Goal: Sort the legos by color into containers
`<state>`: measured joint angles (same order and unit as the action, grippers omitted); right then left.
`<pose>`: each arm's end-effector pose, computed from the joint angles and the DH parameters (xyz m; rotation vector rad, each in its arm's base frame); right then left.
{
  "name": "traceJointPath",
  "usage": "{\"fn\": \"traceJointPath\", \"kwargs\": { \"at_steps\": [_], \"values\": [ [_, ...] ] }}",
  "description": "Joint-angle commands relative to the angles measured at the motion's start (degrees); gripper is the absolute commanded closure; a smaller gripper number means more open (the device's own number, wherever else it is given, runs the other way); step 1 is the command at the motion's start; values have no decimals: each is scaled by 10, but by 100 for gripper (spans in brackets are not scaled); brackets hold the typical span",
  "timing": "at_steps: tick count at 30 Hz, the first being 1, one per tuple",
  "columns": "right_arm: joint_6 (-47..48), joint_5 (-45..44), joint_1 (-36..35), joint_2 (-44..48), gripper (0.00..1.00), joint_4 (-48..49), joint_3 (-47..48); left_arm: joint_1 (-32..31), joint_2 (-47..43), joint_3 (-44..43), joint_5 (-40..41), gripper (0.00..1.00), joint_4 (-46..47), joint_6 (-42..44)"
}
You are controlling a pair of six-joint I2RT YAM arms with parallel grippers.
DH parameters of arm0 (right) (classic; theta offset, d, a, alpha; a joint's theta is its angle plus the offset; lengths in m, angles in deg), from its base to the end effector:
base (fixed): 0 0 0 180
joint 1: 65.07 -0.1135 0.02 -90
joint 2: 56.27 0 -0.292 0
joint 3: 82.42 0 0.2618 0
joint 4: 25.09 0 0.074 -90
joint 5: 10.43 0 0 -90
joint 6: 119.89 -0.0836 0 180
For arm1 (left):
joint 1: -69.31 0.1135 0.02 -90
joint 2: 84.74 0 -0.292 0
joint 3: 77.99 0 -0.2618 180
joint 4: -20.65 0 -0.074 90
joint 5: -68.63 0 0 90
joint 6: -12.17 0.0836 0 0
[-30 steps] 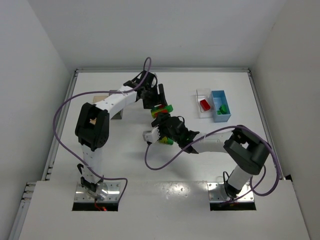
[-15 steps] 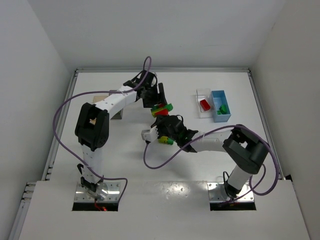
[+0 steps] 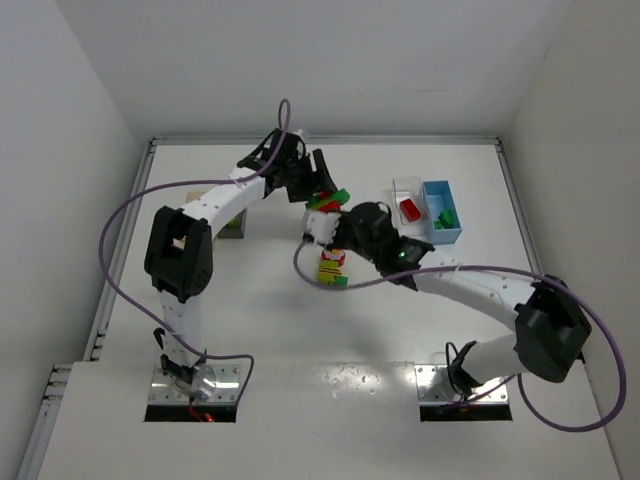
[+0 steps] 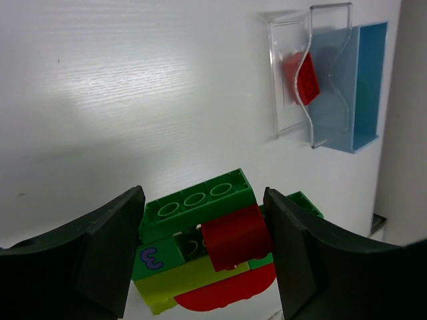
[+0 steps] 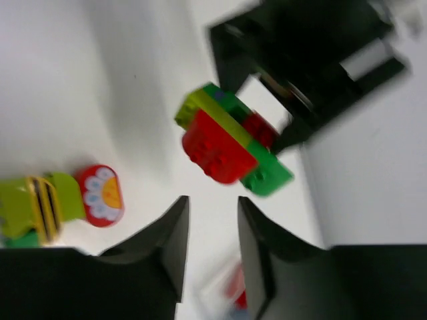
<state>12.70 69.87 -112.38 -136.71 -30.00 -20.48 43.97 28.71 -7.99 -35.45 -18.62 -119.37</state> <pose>0.2567 0.2575 0.2562 -1.3154 1.4732 -0.1138 0.4536 -0.2373 0.2604 -0.2141 2.4441 -0.8434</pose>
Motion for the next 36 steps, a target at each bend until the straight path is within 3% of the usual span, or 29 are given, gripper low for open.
{"fn": "traceJointPath", "kwargs": {
  "at_steps": [1, 6, 11, 15, 19, 27, 36],
  "values": [
    [-276, 57, 56, 12, 61, -132, 78, 45, -52, 69, -80, 100, 116, -74],
    [-453, 146, 120, 19, 59, -116, 98, 64, -46, 90, -136, 100, 193, -165],
    [-593, 226, 163, -16, 44, -107, 112, 74, -64, 139, -147, 100, 261, -250],
    [-720, 288, 188, -51, 39, -82, 118, 69, -70, 139, -99, 100, 254, -256],
    [-823, 288, 196, -98, 37, -29, 149, 57, -82, 133, -57, 100, 248, -256],
    [-893, 282, 202, -169, 37, -17, 238, 46, -82, 127, -38, 100, 248, -262],
    [-893, 227, 197, -194, 42, -46, 263, 46, -88, 127, -43, 100, 248, -262]
  ]
}}
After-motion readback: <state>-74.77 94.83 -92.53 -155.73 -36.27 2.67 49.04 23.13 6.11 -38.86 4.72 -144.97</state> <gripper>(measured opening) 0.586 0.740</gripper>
